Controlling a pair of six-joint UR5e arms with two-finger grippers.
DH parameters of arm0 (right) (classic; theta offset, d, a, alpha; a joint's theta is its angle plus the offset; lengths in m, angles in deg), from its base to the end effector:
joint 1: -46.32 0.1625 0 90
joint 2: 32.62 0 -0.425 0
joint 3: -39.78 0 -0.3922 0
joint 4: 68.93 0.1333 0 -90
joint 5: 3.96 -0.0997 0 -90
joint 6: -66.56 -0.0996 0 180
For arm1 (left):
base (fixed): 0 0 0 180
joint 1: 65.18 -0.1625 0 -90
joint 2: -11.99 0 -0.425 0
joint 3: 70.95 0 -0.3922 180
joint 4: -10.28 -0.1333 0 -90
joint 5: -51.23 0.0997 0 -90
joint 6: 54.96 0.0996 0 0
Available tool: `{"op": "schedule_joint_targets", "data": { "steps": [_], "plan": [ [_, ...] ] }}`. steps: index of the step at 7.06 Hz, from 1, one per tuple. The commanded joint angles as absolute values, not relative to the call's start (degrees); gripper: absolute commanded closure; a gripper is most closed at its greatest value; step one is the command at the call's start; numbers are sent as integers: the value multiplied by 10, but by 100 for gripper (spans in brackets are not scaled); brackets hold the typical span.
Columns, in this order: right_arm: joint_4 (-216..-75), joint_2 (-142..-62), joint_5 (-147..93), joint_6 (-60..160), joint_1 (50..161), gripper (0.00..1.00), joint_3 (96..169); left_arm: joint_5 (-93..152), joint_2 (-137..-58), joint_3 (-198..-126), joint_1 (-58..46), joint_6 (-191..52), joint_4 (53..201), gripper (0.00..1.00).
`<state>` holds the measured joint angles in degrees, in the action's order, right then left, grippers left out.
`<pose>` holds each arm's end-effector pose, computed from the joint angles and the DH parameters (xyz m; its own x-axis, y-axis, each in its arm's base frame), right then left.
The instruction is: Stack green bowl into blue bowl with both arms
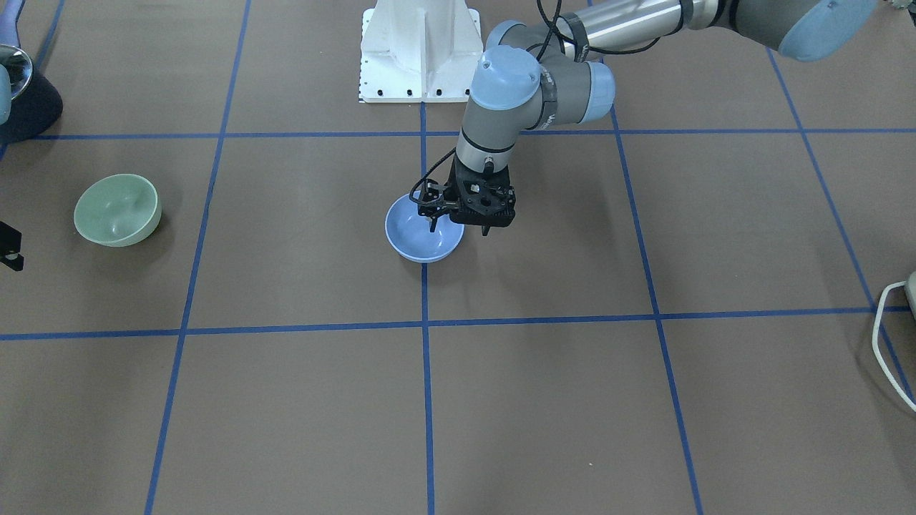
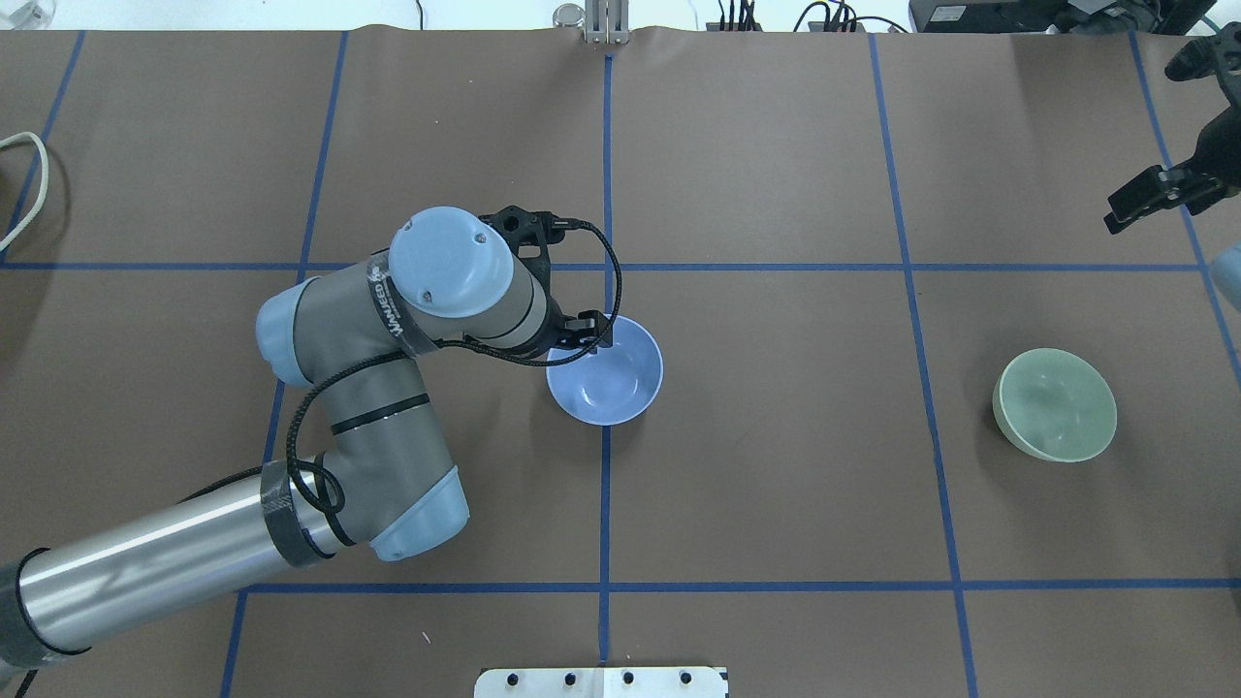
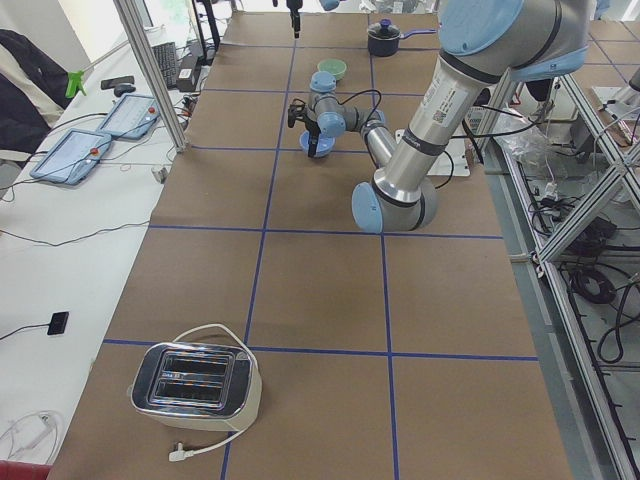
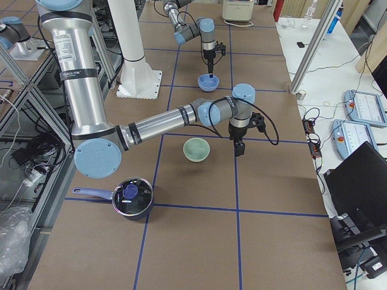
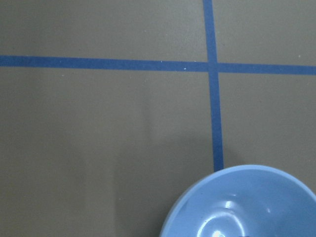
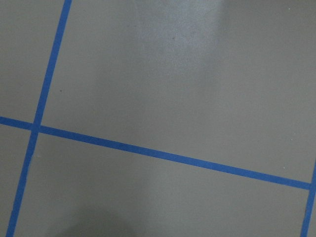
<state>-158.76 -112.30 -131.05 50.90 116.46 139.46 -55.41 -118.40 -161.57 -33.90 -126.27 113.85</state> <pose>-0.1233 -0.5569 0.4867 0.7405 -0.2109 0.6381 0.1236 0.9760 0.1792 0.5497 -0.4566 0.2029 0.5647 0.0162 -0.8251 0.1236 0.9869 0.1039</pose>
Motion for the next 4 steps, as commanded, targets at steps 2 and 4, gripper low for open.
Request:
{"op": "schedule_joint_targets", "data": {
  "steps": [2,4],
  "plan": [
    [-1588,-1124,-1310,510,1165,0,1397,-662,-1082,-1722,-235,-1127,1072,2],
    [-1588,-1130,-1310,510,1165,0,1412,-735,-991,-1740,-118,-936,1035,3]
  ]
}}
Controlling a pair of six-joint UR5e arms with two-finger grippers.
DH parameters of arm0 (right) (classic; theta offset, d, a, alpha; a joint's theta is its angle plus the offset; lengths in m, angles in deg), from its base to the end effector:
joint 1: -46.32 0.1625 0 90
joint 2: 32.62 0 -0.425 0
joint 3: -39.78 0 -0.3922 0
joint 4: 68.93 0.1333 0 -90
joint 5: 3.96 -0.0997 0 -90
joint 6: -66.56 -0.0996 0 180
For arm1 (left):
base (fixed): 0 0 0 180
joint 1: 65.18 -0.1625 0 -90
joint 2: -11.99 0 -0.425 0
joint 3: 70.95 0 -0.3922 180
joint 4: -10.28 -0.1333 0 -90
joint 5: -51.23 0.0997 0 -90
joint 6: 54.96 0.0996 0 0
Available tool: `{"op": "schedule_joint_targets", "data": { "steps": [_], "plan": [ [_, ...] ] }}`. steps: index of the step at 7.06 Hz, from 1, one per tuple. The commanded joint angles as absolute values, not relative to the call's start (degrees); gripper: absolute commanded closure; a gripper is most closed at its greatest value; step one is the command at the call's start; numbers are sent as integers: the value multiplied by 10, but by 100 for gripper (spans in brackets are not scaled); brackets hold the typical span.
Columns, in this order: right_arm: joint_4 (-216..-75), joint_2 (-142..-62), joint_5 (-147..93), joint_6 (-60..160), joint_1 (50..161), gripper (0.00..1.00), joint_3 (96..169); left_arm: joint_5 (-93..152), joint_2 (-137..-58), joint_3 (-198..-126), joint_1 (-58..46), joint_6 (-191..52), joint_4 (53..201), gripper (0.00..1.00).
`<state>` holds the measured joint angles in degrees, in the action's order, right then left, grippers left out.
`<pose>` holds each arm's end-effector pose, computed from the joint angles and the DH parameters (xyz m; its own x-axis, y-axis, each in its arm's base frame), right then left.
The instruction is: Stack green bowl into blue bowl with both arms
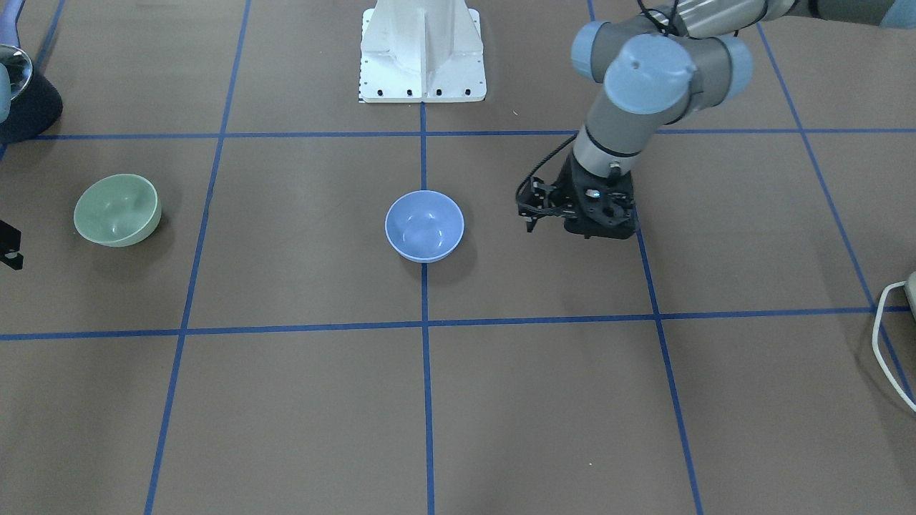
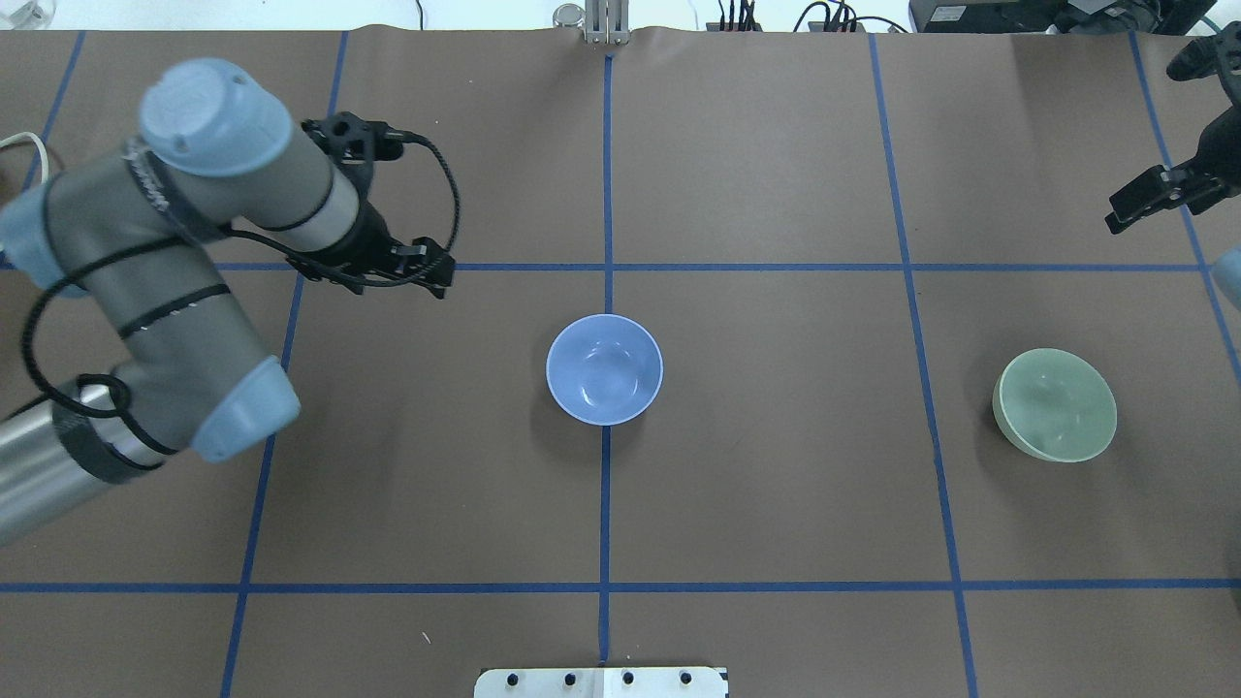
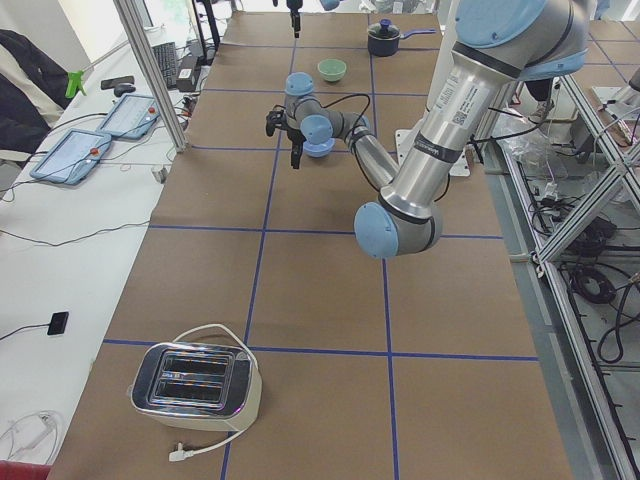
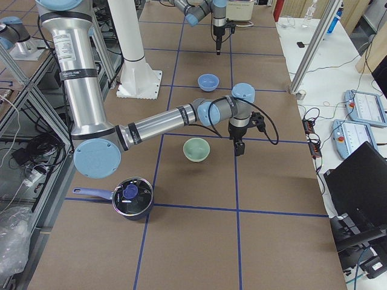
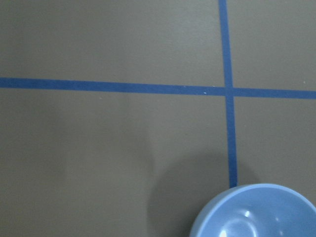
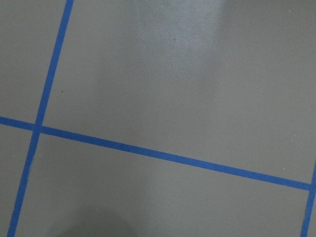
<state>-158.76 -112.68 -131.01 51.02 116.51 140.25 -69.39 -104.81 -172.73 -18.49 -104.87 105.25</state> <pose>-0.1216 -0.5538 0.4837 0.7393 -0.2166 0.6376 0.1237 0.9744 0.1875 0.3717 -0.5147 0.2907 0.6286 0.1411 -0.7648 -0.0253 0.9866 0.1613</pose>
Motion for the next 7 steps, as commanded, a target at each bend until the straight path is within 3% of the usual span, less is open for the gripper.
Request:
{"op": "schedule_joint_targets", "data": {
  "steps": [1,2,4,5,7],
  "plan": [
    [-1588,-1136,-1311,512,1166,0,1429,-759,-939,-1734,-45,-808,1033,3],
    [-1588,-1158,-1311,516,1166,0,1450,-802,-903,-1711,35,-687,1016,3],
    [-1573,-1200,-1324,518,1165,0,1487,-843,-872,-1585,175,-462,1001,2],
    [-1489,-1237,-1334,516,1154,0,1480,-846,-870,-1551,227,-416,1001,2],
    [-1423,-1270,-1333,493,1102,0,1475,-847,-825,-1551,267,-412,1008,2]
  ]
}}
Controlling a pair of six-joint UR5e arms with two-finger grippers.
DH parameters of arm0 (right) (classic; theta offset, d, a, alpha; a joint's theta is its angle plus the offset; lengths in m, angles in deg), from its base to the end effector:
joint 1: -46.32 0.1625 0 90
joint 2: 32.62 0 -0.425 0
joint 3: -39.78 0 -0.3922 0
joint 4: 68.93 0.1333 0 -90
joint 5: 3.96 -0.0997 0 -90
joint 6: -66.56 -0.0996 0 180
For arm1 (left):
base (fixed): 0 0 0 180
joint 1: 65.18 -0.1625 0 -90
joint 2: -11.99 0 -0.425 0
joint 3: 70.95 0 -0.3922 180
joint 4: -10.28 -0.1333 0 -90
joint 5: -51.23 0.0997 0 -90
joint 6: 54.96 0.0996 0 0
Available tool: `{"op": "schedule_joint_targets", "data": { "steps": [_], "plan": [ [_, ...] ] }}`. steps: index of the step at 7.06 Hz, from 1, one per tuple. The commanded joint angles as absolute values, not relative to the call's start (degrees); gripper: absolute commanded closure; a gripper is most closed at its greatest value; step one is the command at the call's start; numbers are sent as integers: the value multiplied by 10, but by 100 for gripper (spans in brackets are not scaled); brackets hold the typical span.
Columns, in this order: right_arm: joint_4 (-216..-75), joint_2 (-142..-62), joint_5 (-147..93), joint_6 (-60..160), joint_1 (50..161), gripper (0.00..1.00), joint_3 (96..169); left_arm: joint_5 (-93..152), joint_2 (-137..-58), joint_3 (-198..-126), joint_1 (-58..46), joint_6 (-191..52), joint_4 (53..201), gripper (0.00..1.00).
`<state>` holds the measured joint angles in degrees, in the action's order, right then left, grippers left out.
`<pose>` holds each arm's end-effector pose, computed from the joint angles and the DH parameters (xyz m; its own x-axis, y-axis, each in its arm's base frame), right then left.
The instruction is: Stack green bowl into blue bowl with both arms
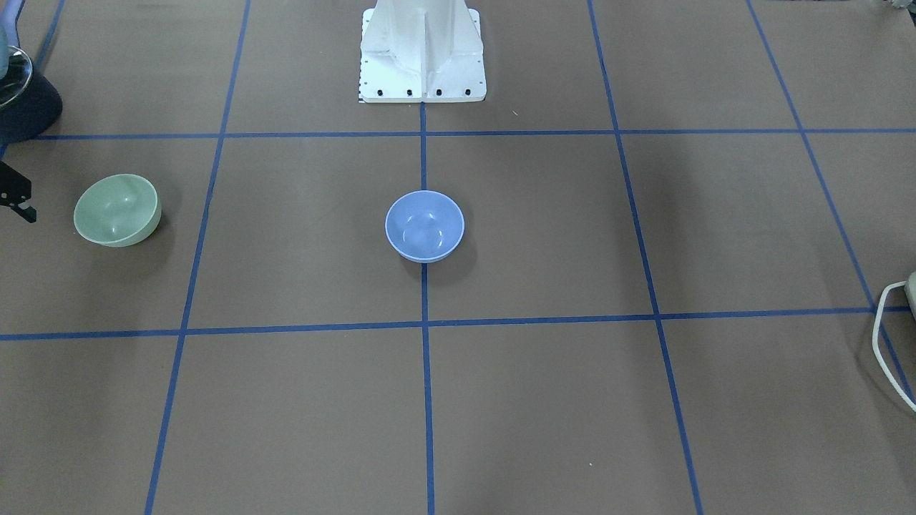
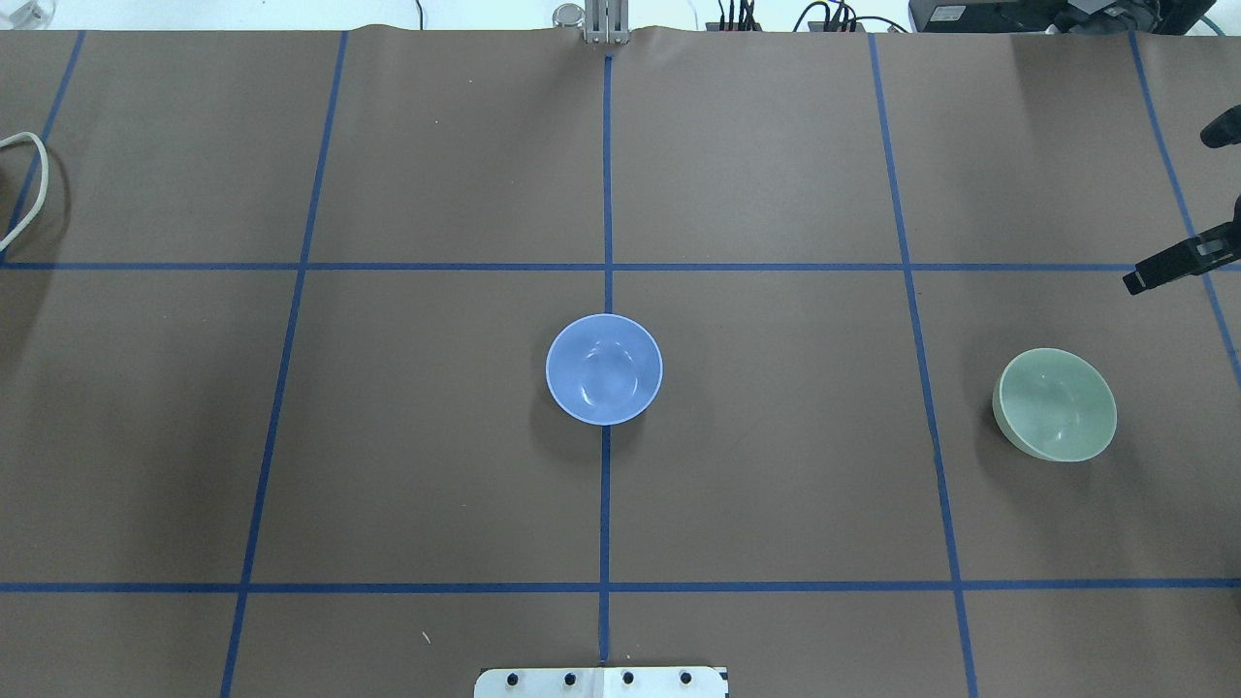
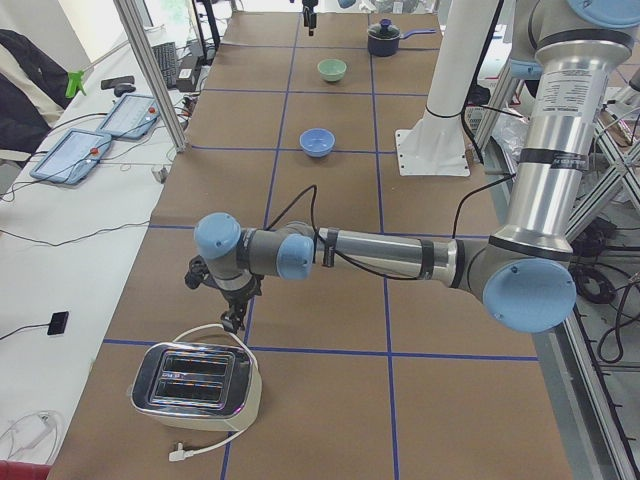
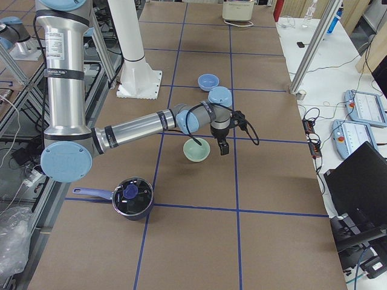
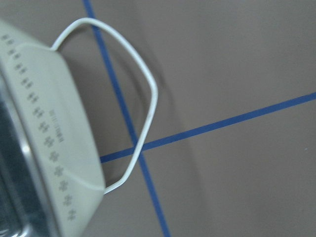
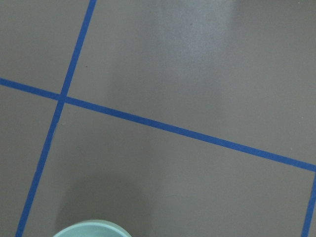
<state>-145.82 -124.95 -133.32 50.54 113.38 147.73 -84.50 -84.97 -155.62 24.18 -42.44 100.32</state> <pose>-0.1244 -0.4739 0.5012 0.6645 -0.3366 0.6672 0.1648 0.9368 0.3085 -0.0559 -0.5459 0.6398 0.6788 0.2447 -0.6924 -0.1622 0.9695 0.1836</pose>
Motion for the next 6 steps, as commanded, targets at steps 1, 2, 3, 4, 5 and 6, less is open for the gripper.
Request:
{"op": "schedule_joint_targets", "data": {
  "steps": [1,2,3,4,5,6],
  "plan": [
    [-1423,-1273,-1327,487,1077,2,1471,-847,-821,-1552,272,-412,1010,2],
    [-1421,-1282,-1325,488,1059,8,1455,-847,-817,-1552,273,-412,1011,2],
    [-1411,-1286,-1310,488,1043,13,1446,-846,-817,-1552,274,-412,1011,2],
    [-1409,-1286,-1299,487,1029,17,1433,-846,-817,-1554,273,-412,1012,2],
    [-1409,-1286,-1291,485,1025,27,1430,-846,-816,-1555,273,-412,1012,2],
    [-1409,-1286,-1290,485,1020,45,1424,-846,-814,-1557,274,-412,1012,2]
  ]
}}
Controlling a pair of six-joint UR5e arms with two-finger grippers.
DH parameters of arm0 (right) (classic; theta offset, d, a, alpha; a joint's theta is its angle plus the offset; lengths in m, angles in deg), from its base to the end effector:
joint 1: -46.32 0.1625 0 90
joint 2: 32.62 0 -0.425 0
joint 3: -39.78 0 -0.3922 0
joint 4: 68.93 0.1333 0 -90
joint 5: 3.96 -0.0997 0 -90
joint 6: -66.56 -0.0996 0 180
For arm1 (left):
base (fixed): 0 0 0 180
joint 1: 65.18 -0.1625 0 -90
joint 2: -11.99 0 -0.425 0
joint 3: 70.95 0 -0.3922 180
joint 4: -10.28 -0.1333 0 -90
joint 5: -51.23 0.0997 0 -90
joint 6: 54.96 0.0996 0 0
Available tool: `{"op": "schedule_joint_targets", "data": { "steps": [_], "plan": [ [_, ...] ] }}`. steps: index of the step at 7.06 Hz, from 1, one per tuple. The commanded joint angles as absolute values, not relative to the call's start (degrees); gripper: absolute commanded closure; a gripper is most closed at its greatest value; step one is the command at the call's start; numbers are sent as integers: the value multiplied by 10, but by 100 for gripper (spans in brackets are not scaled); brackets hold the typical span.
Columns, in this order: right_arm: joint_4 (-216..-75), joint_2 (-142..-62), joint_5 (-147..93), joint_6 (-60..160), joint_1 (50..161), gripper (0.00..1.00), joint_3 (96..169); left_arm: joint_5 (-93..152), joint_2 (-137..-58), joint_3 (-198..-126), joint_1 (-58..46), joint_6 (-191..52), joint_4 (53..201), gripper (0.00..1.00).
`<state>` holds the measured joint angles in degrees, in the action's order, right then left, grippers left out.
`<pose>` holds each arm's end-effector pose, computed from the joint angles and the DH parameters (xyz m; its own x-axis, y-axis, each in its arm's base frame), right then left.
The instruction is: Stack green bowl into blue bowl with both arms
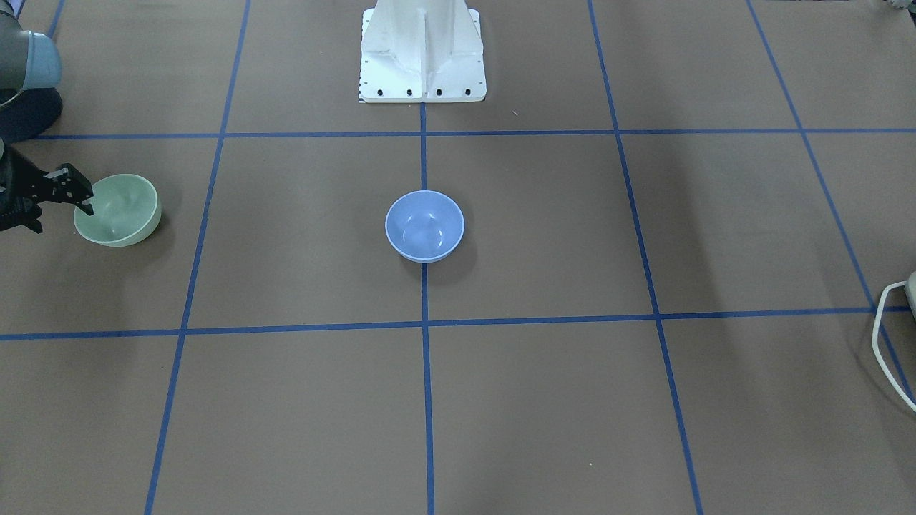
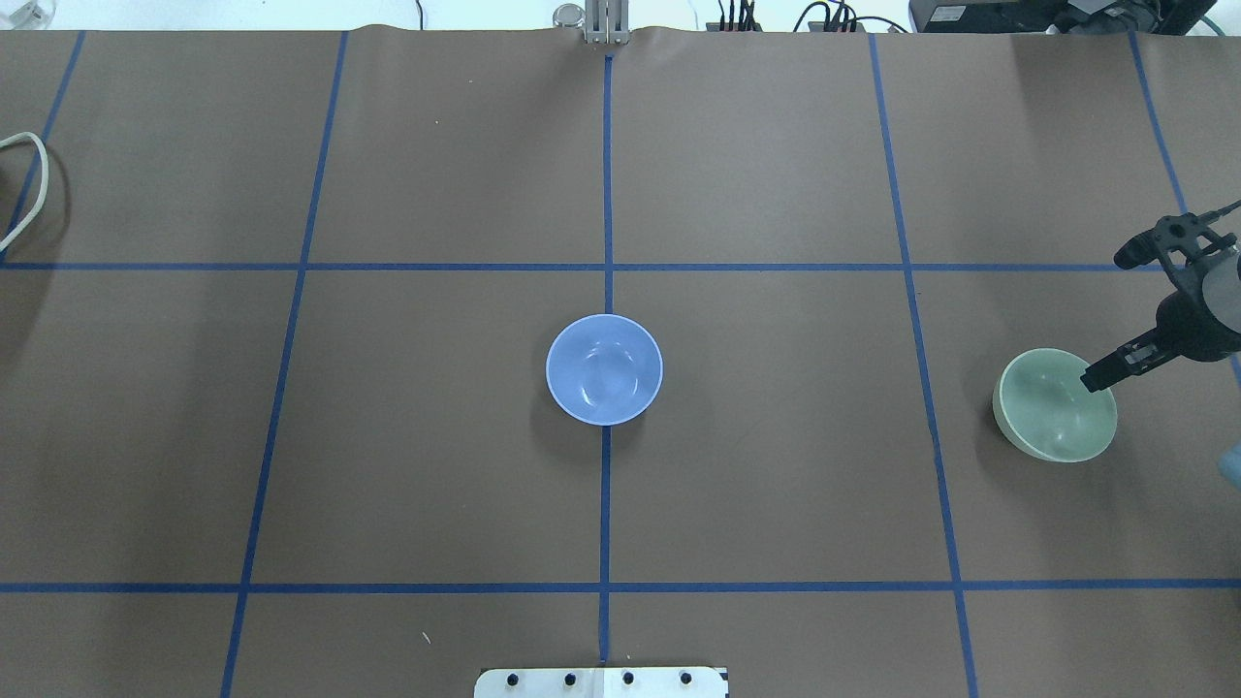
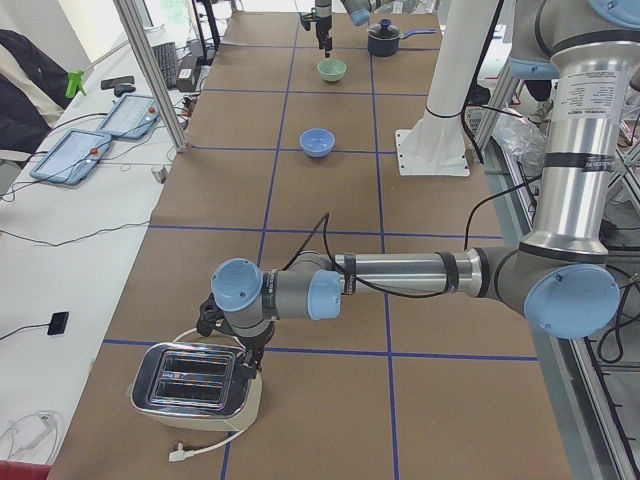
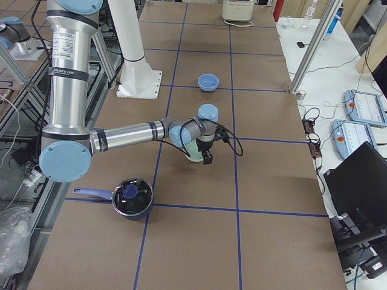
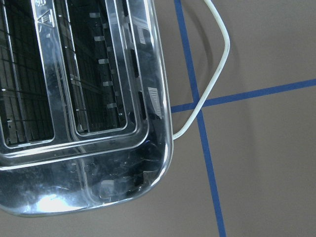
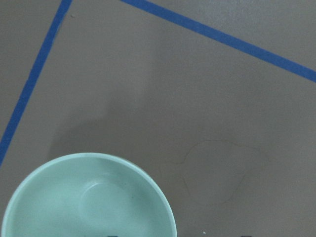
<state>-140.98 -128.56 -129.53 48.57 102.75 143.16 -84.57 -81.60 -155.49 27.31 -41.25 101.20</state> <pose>-0.1969 -0.4331 0.5649 0.6677 -0.3930 0.6322 0.3084 0.9190 0.2455 -0.0843 -0.5140 0.6705 0.6865 0.1958 -0.7003 -0.1228 0.9805 0.1538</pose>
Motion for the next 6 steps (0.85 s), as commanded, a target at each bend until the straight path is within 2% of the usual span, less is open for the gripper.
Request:
{"op": "schedule_joint_targets", "data": {
  "steps": [1,2,3,6],
  "plan": [
    [-1409,-1286,-1291,485,1015,76,1424,-846,-813,-1557,274,-412,1012,2],
    [-1410,-1286,-1291,485,1013,97,1424,-845,-813,-1557,273,-412,1012,2],
    [-1410,-1286,-1293,484,1013,100,1424,-845,-813,-1557,274,-412,1012,2],
    [-1410,-1262,-1325,402,1013,100,1433,-845,-813,-1557,273,-413,1012,2]
  ]
}}
